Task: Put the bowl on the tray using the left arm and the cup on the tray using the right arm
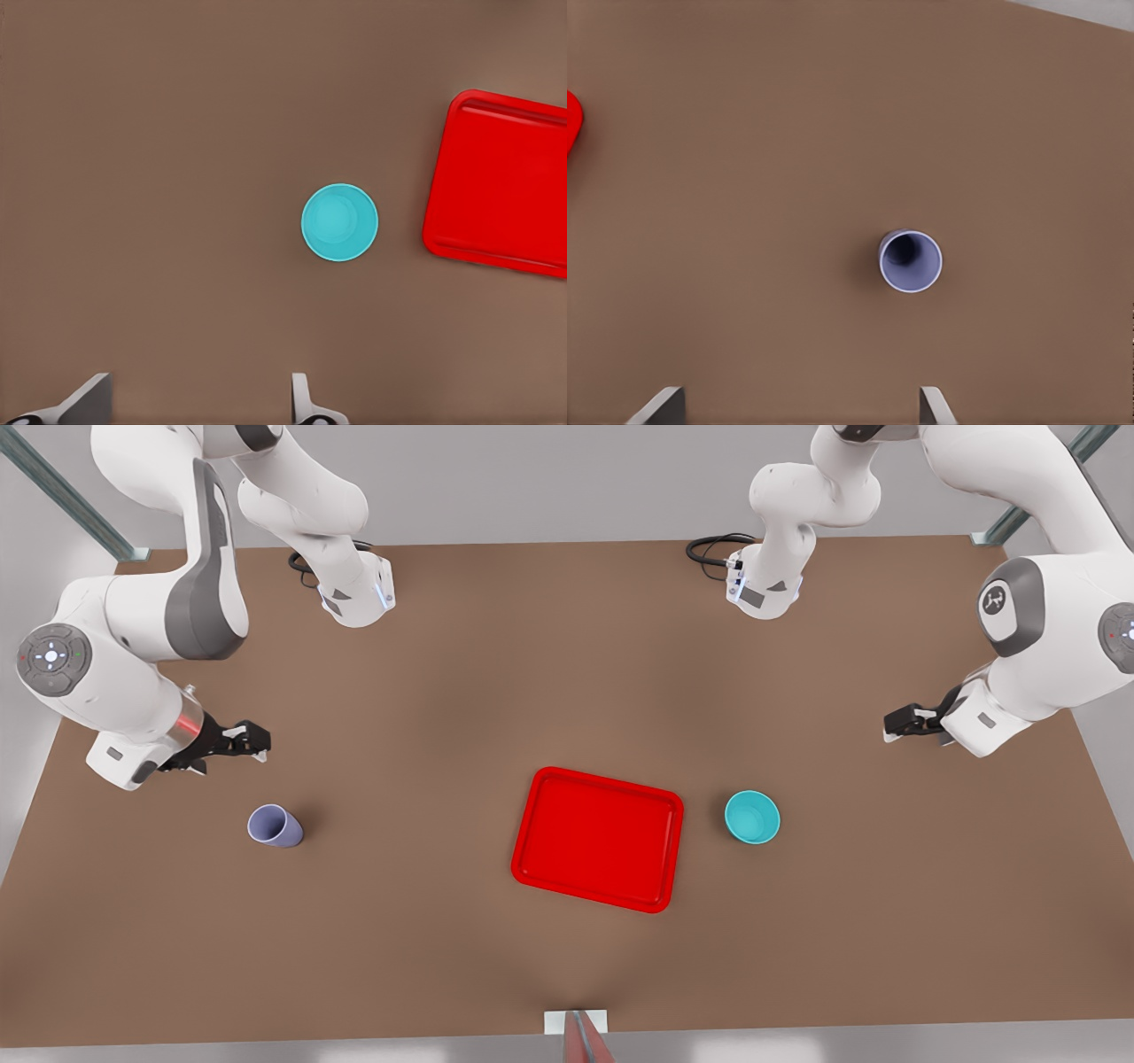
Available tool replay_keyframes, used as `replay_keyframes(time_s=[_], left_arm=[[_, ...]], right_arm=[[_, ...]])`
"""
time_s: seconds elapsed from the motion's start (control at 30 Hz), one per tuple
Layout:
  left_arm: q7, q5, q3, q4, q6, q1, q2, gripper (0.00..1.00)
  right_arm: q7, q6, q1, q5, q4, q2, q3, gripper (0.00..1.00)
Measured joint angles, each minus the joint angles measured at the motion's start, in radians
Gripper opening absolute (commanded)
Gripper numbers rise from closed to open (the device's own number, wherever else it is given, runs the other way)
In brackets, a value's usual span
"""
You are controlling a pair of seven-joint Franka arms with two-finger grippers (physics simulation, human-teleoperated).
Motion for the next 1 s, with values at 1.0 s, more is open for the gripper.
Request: replay_keyframes(time_s=[1.0], left_arm=[[-0.007,-0.463,-0.066,-0.246,0.639,-0.034,0.520,1.00]], right_arm=[[0.231,0.065,-0.061,-0.031,0.066,0.253,-0.002,1.00]])
